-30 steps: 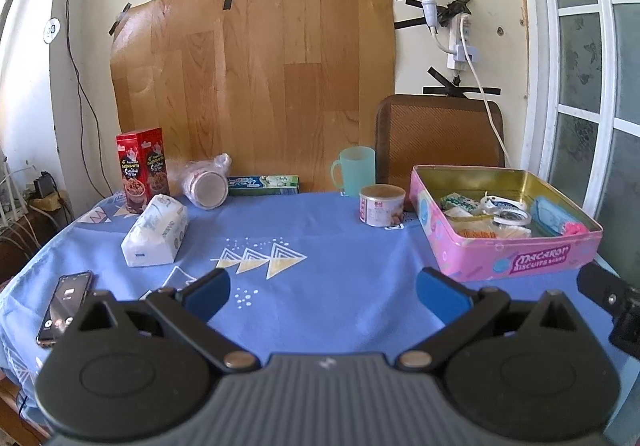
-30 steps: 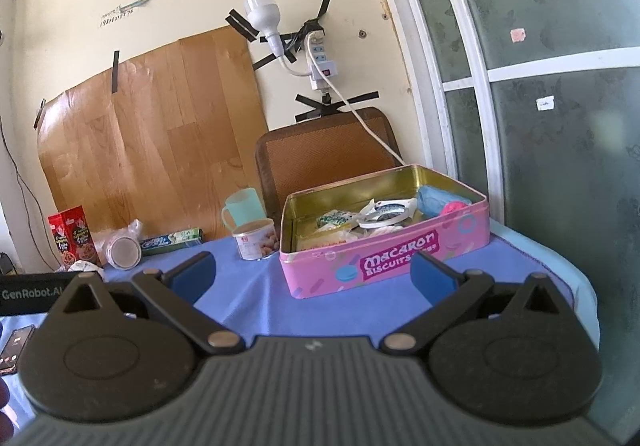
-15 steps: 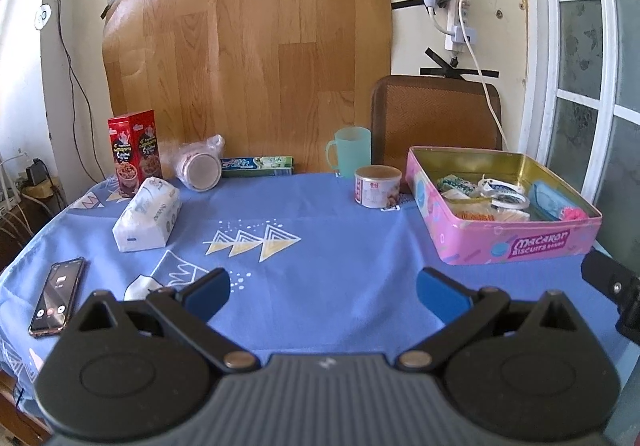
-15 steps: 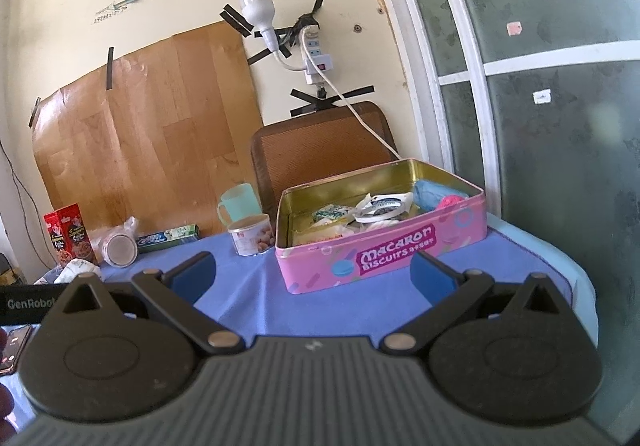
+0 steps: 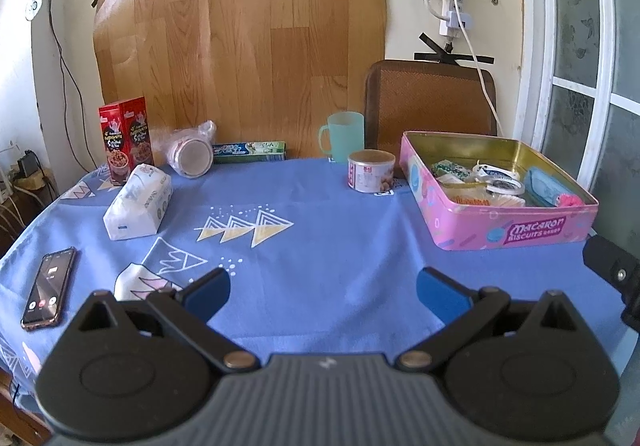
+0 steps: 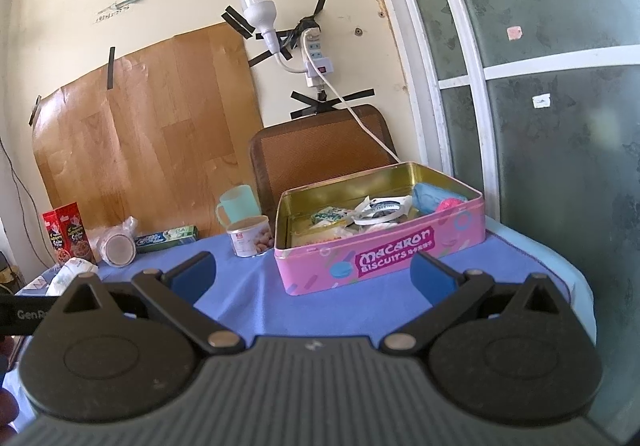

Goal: Organize soft objects

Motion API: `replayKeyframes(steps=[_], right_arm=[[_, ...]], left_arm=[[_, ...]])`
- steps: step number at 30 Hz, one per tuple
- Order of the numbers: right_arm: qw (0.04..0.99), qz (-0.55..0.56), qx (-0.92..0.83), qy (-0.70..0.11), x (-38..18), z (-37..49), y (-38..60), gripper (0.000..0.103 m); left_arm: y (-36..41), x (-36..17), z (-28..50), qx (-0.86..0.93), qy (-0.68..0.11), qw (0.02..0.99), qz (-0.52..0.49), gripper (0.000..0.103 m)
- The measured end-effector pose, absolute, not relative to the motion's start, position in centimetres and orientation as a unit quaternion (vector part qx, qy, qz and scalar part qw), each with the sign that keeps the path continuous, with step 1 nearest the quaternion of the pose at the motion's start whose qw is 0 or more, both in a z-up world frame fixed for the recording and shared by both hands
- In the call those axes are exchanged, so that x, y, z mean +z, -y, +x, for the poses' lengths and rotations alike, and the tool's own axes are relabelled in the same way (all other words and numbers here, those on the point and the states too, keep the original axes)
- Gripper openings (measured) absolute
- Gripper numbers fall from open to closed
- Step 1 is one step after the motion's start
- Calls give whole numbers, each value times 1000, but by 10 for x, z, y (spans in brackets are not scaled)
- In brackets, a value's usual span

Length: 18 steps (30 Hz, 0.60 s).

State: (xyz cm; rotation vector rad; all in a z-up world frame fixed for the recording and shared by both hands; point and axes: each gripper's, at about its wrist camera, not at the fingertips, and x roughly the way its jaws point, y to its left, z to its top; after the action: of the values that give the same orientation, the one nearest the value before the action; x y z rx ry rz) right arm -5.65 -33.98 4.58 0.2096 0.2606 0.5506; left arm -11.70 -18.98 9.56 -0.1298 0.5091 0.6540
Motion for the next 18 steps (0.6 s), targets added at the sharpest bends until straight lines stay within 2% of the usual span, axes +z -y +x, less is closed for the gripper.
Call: replayKeyframes(steps=[18], right_arm=[[947, 95, 276, -134, 44, -57, 336, 103]], left_arm=[[189, 91, -115, 316, -251, 913, -60, 103]])
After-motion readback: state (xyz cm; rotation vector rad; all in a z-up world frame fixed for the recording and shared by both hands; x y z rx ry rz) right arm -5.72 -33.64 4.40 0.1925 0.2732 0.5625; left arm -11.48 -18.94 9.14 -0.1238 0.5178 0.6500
